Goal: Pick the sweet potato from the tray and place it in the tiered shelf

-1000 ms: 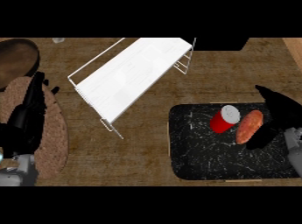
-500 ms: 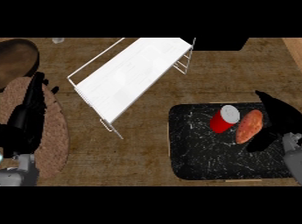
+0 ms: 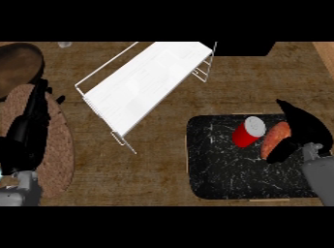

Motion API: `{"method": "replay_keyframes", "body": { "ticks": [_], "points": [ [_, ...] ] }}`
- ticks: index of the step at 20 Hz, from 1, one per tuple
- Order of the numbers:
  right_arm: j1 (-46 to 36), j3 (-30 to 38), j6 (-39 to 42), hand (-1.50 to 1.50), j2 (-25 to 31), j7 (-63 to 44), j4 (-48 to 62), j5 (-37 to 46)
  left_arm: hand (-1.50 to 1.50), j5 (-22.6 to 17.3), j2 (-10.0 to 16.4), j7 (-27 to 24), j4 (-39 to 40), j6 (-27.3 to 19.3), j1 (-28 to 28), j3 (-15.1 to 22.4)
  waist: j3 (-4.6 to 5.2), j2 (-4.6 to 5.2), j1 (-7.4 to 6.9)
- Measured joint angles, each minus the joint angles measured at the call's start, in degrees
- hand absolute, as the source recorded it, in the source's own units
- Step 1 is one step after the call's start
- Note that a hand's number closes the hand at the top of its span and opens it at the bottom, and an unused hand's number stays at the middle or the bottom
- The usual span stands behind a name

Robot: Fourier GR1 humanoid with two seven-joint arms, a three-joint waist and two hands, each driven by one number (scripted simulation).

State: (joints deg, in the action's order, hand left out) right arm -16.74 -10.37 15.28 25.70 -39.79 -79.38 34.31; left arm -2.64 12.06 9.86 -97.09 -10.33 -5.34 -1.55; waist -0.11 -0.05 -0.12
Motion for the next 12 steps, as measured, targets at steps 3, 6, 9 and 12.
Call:
{"method": "replay_keyframes", "body": {
  "ticks": [3, 6, 9, 12],
  "points": [
    [1.5, 1.0, 0.2, 1.5, -1.0, 2.0, 1.4, 1.0, 0.0, 0.3, -0.5, -0.4, 0.2, 0.4, 0.0, -0.6, 0.01, 0.0, 0.05],
    [1.7, 0.8, 0.8, 1.5, -2.3, 3.4, 3.1, 2.1, 0.0, 0.3, -0.5, 0.3, -0.4, 1.0, 0.1, -1.0, 0.24, -0.2, -0.01],
    [0.8, 0.3, 0.6, 1.5, -2.0, 6.0, 4.8, 4.7, 0.0, 0.9, -0.6, 1.2, -0.9, 1.0, -0.1, -1.1, 0.52, -0.37, -0.01],
    [-0.8, -0.2, -1.1, 1.5, -1.7, 8.7, 7.3, 7.9, 0.0, 1.7, -1.6, 0.2, -0.7, 0.9, 0.3, -0.5, 0.56, -0.43, -0.06]
  ]
}}
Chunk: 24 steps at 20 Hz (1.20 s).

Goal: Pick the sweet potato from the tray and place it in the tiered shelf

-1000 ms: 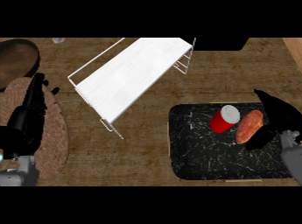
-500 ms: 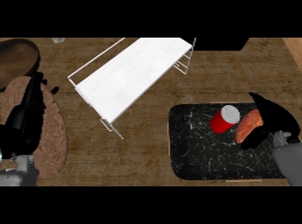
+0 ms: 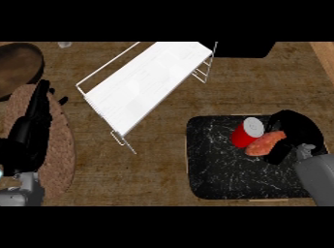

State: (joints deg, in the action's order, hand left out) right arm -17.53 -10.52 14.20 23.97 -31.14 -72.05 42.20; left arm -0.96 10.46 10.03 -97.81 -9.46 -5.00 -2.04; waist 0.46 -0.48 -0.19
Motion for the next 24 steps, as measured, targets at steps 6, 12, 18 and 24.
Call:
{"method": "replay_keyframes", "body": {
  "ticks": [6, 12, 18, 24],
  "points": [
    [0.8, -3.0, -1.4, 1.5, -1.3, 5.0, -2.9, 4.1, 0.0, 0.9, -0.8, -0.5, 0.4, 0.1, 0.1, 0.1, 0.09, -0.03, 0.1],
    [-1.8, -19.2, 3.1, 1.5, -6.6, 16.7, -9.8, 7.5, 0.0, 0.2, -0.8, -0.3, 0.7, 1.4, -1.1, 0.8, -0.02, 0.06, -1.92],
    [-0.7, -26.7, 8.2, 1.5, -12.5, 19.6, -19.9, 5.1, 0.0, -0.1, -0.4, -0.8, 0.4, 1.3, 0.0, -0.8, -0.46, 0.17, -0.4],
    [2.1, -21.4, 11.9, 1.5, -18.7, 13.2, -35.8, -3.8, 0.0, 0.1, -0.3, -1.2, 0.6, 0.8, 0.6, -1.7, -0.51, 0.07, 0.82]
  ]
}}
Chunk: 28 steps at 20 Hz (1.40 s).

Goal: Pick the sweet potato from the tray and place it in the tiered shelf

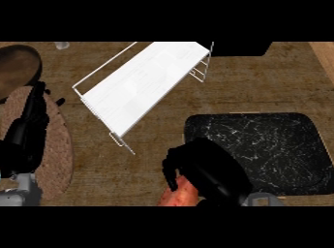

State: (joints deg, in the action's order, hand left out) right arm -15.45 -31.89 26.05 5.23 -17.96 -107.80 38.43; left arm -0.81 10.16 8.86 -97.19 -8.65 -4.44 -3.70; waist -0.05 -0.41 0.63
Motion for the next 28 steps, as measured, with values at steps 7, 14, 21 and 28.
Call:
{"method": "replay_keyframes", "body": {
  "ticks": [7, 14, 21, 28],
  "points": [
    [-7.3, 9.9, 3.0, 1.5, -4.2, -14.8, -11.7, -5.6, 0.0, 0.1, -0.3, -1.3, 0.5, 0.6, 0.1, 0.2, -0.06, 0.12, -0.3],
    [-17.5, 17.8, 3.1, 1.5, -4.9, -19.4, -8.1, -7.7, 0.0, 0.7, -0.6, 0.6, 0.8, 0.6, -1.2, -0.1, -0.01, 0.31, -0.74],
    [-25.1, 23.6, -2.8, 1.5, -4.8, -13.7, 5.2, -6.1, 0.0, 1.3, -1.5, 1.1, -0.7, 0.7, -0.3, 0.5, -0.01, 0.41, -1.04],
    [-30.8, 23.1, -14.3, 1.5, -5.2, -6.4, 21.1, -4.2, 0.0, 1.5, -1.6, 0.9, 0.3, 1.1, -1.2, 0.0, 0.0, 0.5, -1.35]
  ]
}}
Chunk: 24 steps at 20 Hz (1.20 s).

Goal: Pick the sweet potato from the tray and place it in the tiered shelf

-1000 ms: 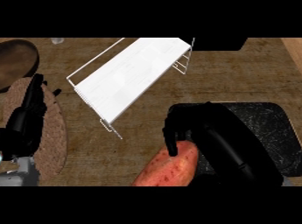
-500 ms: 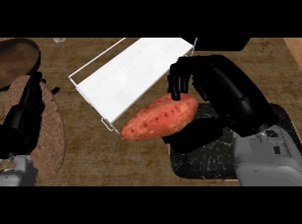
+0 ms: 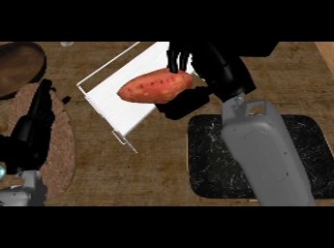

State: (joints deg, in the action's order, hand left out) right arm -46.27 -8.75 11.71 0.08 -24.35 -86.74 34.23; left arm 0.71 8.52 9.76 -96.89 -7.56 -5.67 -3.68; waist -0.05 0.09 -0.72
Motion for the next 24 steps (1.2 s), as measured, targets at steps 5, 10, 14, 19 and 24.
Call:
{"method": "replay_keyframes", "body": {
  "ticks": [5, 10, 14, 19, 24],
  "points": [
    [-3.1, -1.3, -9.1, 1.5, -0.1, 6.2, 11.5, -0.6, 0.0, 0.4, -0.5, -0.8, -0.1, 0.1, 0.3, 0.2, -0.04, 0.04, -0.2],
    [-7.8, -0.7, -15.5, 1.5, -0.1, 12.9, 23.3, -2.3, 0.0, 0.3, -0.4, -0.9, 0.0, 0.6, 0.1, -0.2, -0.04, 0.11, -0.48],
    [-12.2, -2.3, -20.8, 1.5, -0.1, 17.2, 33.6, -3.9, 0.0, 0.1, -0.3, 0.0, 0.2, 0.9, -0.8, -0.3, 0.0, 0.22, -0.83],
    [-15.4, -3.2, -25.2, -1.5, -0.1, 18.2, 40.8, -11.9, 0.0, 0.5, -0.8, 0.3, 0.6, 0.8, -1.3, 0.1, 0.0, 0.26, -1.18],
    [-19.5, -2.3, -23.6, -1.5, -0.1, 21.7, 48.7, -16.4, 0.0, 0.6, -0.8, 0.8, -0.3, 0.8, -0.9, 0.0, -0.01, 0.29, -1.14]
  ]
}}
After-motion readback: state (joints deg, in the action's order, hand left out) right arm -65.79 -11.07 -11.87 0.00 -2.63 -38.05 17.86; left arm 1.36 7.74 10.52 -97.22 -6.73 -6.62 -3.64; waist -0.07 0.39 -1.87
